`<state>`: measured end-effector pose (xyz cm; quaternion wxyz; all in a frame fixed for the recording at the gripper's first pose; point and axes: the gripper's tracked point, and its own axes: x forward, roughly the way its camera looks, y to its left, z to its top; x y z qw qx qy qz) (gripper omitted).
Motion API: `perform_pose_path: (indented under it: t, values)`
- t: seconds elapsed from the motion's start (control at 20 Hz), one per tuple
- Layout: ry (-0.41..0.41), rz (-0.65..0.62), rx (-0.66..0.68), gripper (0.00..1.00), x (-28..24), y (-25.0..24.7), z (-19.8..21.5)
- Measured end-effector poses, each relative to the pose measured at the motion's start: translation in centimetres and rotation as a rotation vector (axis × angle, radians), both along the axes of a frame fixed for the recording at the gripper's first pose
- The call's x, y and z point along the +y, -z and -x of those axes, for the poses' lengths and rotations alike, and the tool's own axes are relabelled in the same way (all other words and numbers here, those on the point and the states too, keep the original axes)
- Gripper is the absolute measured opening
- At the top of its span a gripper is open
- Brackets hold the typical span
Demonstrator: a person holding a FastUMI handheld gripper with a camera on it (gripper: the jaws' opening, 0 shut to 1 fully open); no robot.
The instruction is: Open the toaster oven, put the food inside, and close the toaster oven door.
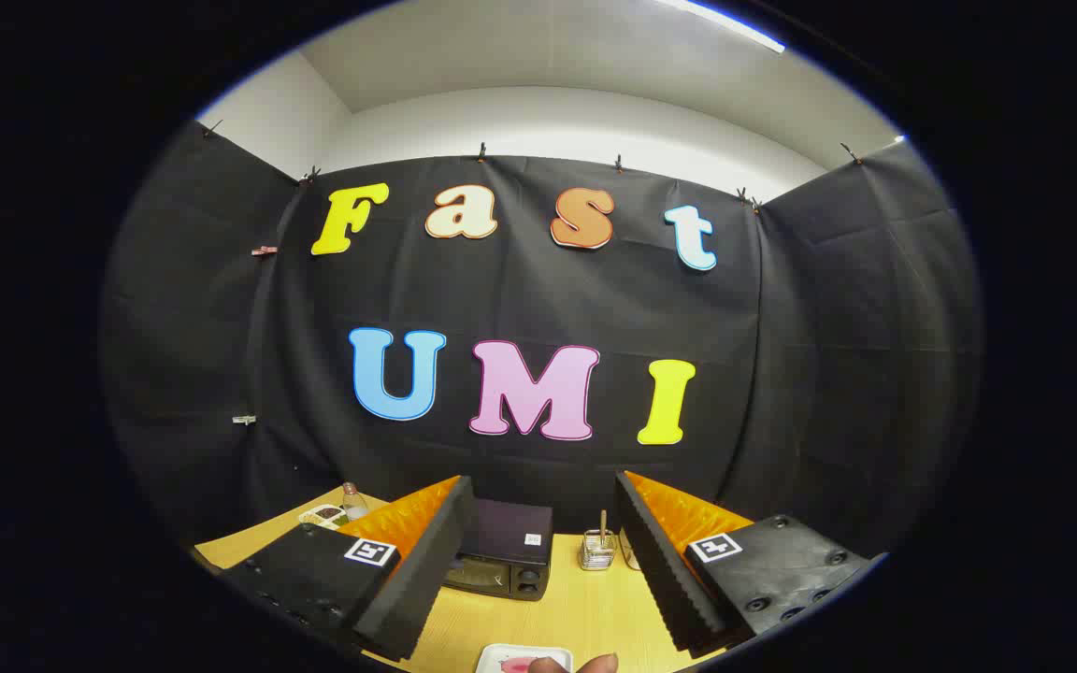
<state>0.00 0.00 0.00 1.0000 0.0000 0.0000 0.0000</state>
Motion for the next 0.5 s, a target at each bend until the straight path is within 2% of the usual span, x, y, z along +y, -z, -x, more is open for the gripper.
perform_pose_path:
  t: [0.5]
  values:
    - [0.016,0.012,0.001,0.97,-0.55,0.34,-0.21]
